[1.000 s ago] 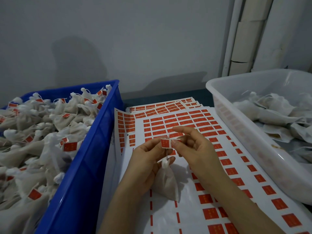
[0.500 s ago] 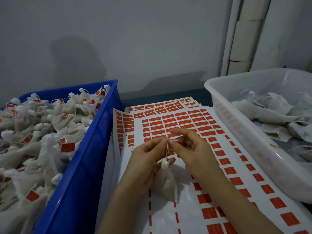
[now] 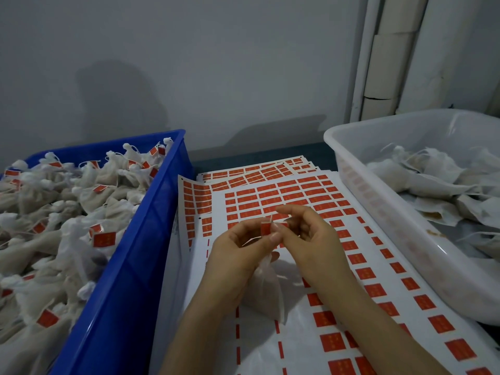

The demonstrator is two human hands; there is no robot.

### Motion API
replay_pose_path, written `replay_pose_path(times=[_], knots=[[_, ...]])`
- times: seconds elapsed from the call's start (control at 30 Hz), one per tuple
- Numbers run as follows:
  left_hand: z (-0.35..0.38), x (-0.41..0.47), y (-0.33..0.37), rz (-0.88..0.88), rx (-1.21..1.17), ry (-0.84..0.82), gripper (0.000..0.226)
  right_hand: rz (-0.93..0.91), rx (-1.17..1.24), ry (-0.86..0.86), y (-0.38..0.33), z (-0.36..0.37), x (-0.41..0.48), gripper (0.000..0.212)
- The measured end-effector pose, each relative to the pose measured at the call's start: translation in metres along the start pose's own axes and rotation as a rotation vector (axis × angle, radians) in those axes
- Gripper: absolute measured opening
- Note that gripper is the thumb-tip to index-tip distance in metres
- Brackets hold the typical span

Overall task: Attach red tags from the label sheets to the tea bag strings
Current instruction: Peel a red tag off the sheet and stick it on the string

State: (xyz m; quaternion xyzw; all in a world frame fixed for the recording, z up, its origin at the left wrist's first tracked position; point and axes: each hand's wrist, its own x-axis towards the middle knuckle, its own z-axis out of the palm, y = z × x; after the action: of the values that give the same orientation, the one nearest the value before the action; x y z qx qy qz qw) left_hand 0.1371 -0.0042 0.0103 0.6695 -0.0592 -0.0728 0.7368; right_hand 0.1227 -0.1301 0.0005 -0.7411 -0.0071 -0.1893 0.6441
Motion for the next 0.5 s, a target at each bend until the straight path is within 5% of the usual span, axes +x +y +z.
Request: replay_pose_path(times=[0.5], knots=[[-0.0011, 0.0031, -0.0056, 0.129, 0.117, 0.101, 0.013, -0.030, -0.108, -0.034, -0.0015, 0.0011, -0.0005, 0.009]])
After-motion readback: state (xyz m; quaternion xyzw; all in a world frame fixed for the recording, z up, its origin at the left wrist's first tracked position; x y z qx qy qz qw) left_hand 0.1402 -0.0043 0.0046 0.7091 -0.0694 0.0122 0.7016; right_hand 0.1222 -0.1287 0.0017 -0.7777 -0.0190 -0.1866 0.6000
